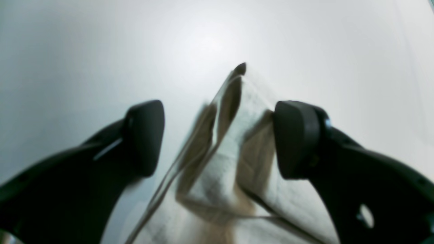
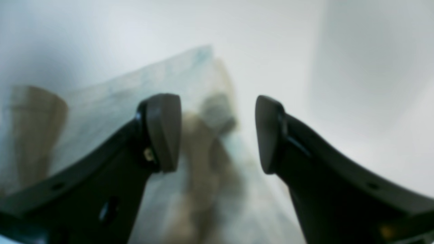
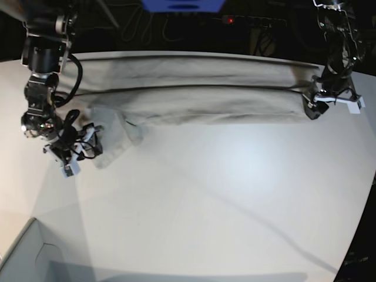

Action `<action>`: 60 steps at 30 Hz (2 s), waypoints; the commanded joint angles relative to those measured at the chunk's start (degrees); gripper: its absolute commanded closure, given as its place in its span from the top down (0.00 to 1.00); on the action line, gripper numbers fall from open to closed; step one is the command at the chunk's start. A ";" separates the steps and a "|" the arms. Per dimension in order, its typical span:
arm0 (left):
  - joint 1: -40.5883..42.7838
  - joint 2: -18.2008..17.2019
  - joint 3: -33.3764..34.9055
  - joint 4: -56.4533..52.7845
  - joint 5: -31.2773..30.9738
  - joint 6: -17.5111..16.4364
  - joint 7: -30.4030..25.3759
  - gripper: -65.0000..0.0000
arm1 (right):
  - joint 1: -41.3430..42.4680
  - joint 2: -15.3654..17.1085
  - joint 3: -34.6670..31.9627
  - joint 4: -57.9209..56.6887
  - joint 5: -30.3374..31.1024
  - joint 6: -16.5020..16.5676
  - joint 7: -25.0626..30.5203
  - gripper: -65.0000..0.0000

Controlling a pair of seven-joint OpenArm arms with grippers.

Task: Layout the t-shirt on the table in an organized manner, then fold the t-shirt properly
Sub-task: 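Tuck the hanging sleeve into the fold with the right gripper, then grasp both ends of the folded strip with both grippers and straighten it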

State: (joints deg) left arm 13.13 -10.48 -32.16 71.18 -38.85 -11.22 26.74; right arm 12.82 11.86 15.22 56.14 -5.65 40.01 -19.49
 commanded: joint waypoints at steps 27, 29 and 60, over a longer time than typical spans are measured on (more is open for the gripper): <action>-0.33 -0.46 0.12 0.43 0.30 0.63 1.79 0.76 | -16.56 -3.46 10.75 40.61 1.21 -0.01 -5.09 0.00; -0.95 -0.46 0.12 0.25 0.56 0.63 1.79 0.76 | -19.37 -6.10 14.18 45.18 1.21 -0.01 -5.35 0.00; -1.13 -0.82 0.21 0.34 0.30 0.63 1.79 0.76 | -22.97 -8.47 27.63 26.28 0.95 -0.01 -4.91 0.00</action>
State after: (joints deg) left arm 11.88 -10.68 -31.83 71.22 -38.65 -10.76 27.64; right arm -10.68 2.55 42.70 81.56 -5.34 39.99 -25.50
